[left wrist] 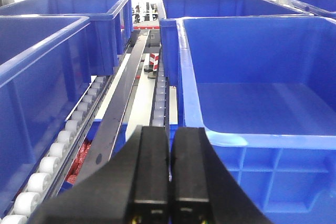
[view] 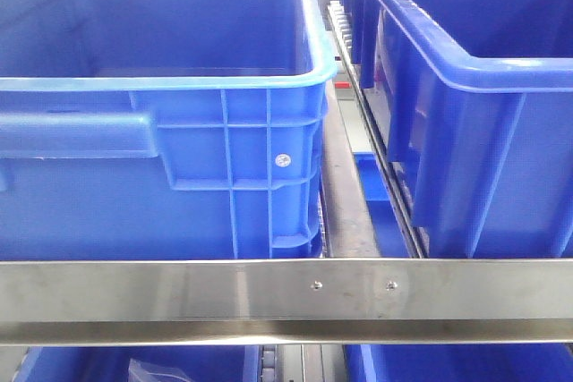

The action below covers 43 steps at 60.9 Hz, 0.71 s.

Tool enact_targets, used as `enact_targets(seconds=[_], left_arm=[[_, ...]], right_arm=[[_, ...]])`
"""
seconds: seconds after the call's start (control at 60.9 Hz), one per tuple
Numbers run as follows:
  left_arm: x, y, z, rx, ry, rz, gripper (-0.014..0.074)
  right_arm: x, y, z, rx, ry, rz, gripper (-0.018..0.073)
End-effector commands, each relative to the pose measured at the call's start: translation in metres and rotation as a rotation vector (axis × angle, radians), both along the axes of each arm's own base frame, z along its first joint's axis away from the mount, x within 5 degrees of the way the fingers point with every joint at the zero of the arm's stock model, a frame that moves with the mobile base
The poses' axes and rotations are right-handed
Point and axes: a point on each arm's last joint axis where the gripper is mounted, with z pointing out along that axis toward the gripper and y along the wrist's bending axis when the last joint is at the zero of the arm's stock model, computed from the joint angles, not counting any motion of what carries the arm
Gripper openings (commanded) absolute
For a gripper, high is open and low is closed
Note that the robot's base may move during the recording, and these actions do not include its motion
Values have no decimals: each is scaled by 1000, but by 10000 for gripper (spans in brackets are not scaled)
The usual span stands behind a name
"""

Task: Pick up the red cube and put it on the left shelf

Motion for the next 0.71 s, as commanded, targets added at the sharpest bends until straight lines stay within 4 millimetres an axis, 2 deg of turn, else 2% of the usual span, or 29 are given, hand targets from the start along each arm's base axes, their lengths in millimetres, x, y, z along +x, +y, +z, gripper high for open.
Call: enact_targets(seconds=[0.0, 0.69], left_arm=[[-1, 0, 0, -2, -75, -4, 102], [-1, 0, 0, -2, -75, -4, 102]], right_arm=[[-3, 0, 16, -24, -136, -5, 48], [-3, 0, 16, -23, -139, -5, 48]])
